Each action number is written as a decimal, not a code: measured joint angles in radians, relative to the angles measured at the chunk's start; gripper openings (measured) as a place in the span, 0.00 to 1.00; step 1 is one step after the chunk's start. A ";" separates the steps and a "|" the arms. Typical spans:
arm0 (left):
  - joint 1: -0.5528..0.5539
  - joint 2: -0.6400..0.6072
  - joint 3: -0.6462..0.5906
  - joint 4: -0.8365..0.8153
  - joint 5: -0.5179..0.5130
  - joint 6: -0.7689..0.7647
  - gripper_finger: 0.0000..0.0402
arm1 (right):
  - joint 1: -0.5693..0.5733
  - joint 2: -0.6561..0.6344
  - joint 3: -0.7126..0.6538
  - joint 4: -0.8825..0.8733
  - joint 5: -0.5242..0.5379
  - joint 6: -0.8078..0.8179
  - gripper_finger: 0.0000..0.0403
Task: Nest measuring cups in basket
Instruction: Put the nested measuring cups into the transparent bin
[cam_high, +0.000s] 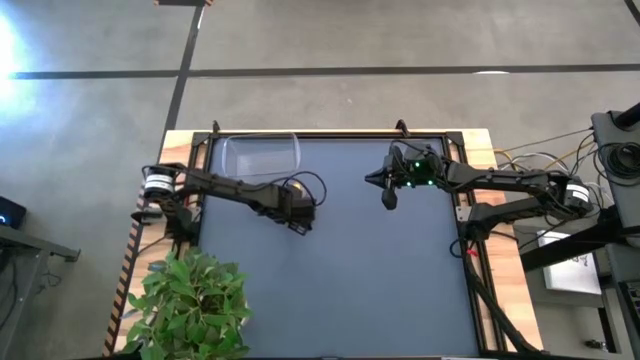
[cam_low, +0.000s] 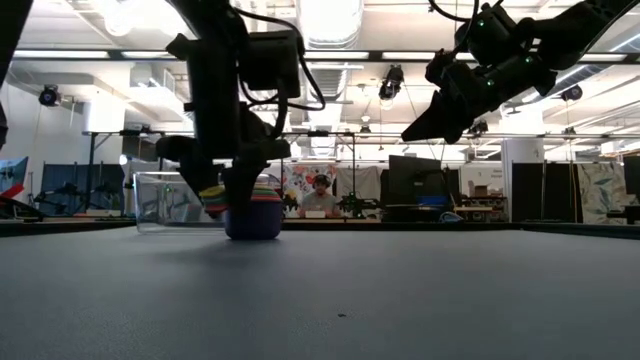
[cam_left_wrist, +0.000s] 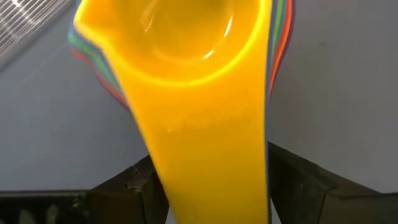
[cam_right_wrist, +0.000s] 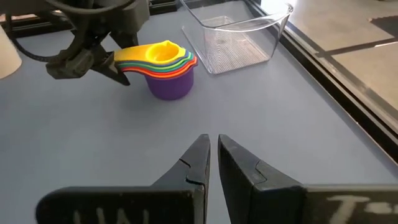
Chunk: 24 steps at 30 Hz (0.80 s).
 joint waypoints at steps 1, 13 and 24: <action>0.006 0.000 0.000 0.010 0.008 0.013 0.51 | 0.000 0.000 0.000 0.000 0.000 0.003 0.06; 0.068 0.000 0.000 0.036 0.059 0.128 0.37 | 0.000 0.000 0.000 -0.001 0.000 0.008 0.06; 0.070 -0.093 0.000 0.037 0.058 0.236 0.31 | 0.000 0.000 0.000 -0.005 0.000 0.006 0.06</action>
